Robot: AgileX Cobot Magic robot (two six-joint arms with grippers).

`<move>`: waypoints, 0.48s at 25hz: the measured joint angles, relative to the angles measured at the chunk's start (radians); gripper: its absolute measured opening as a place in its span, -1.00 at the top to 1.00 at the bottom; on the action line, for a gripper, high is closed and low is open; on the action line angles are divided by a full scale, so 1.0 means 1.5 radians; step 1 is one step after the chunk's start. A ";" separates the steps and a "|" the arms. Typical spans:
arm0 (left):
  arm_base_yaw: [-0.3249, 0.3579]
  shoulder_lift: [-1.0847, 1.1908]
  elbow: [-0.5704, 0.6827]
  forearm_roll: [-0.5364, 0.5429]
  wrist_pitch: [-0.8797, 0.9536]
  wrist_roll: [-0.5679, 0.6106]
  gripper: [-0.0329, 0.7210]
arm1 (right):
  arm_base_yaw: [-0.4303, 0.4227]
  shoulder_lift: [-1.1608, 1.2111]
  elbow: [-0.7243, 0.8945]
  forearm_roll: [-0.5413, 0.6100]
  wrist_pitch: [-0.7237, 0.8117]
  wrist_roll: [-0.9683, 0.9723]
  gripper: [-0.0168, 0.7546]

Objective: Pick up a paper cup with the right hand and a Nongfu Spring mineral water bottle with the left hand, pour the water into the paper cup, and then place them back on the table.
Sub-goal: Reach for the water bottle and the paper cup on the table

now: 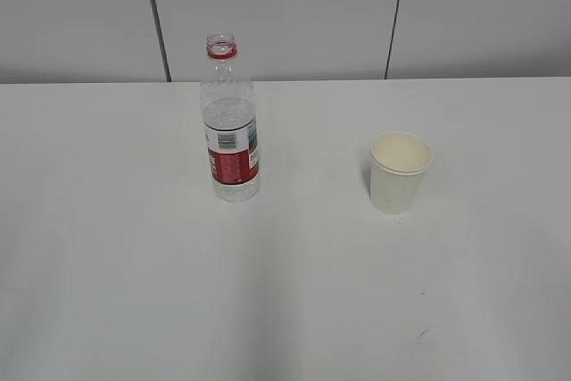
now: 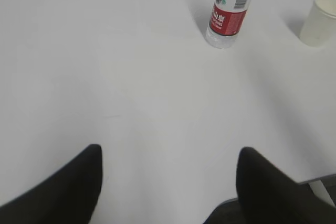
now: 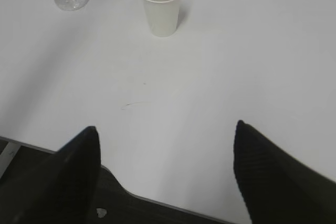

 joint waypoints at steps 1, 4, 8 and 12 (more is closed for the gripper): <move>0.000 0.000 0.000 0.000 0.000 0.000 -0.39 | 0.000 0.000 0.000 0.000 0.000 0.000 -0.57; 0.000 0.000 0.000 0.000 0.000 0.000 -0.39 | 0.000 0.000 0.000 0.000 0.000 0.000 -0.57; 0.000 0.000 0.000 0.000 0.000 0.000 -0.39 | 0.000 0.000 0.000 0.000 0.000 0.000 -0.57; 0.000 0.000 0.000 0.000 0.000 0.000 -0.39 | 0.000 0.000 0.000 0.000 0.000 0.000 -0.57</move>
